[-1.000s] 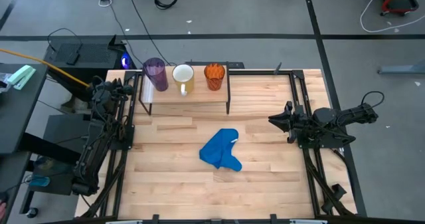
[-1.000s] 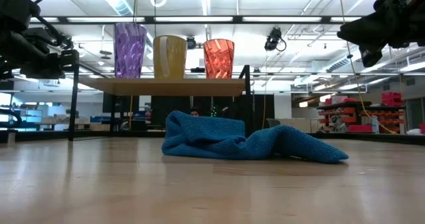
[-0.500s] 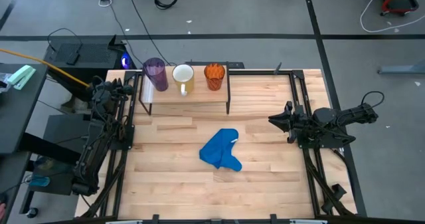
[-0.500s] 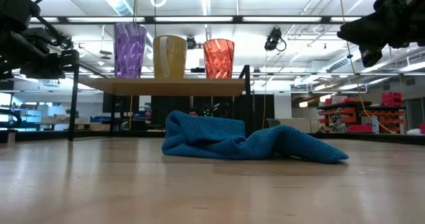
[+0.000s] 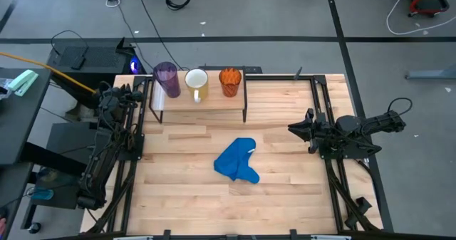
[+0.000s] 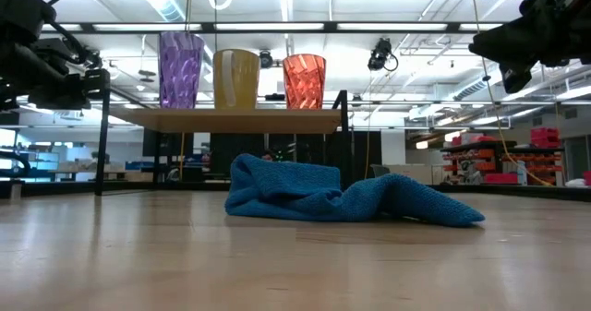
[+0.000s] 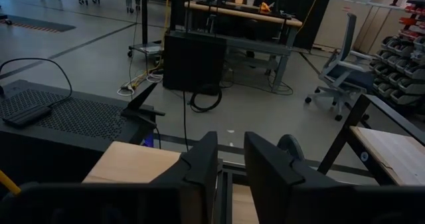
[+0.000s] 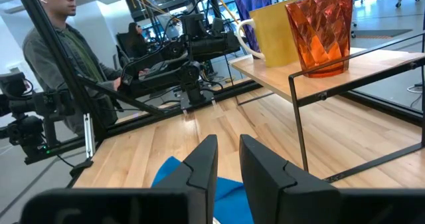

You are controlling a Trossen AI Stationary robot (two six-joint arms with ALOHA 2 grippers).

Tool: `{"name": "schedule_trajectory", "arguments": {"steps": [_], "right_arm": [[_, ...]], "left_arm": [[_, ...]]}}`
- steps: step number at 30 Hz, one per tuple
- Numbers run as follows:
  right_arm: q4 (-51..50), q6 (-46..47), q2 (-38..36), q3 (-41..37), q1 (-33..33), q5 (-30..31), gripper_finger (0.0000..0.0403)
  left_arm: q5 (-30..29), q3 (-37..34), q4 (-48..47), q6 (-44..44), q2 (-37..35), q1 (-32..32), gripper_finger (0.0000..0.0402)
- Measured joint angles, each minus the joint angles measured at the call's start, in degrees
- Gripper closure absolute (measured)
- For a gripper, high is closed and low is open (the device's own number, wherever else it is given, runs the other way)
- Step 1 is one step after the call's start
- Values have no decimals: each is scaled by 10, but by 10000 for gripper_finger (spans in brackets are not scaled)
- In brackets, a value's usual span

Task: Stack small to large cups/mugs on shelf
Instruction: Return to Home Position

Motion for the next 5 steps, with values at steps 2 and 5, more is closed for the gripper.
{"name": "schedule_trajectory", "arguments": {"steps": [2,5], "right_arm": [[0,0,0,0,0,0,332],[0,0,0,0,0,0,332]], "left_arm": [[0,0,0,0,0,0,321],[0,0,0,0,0,0,320]]}}
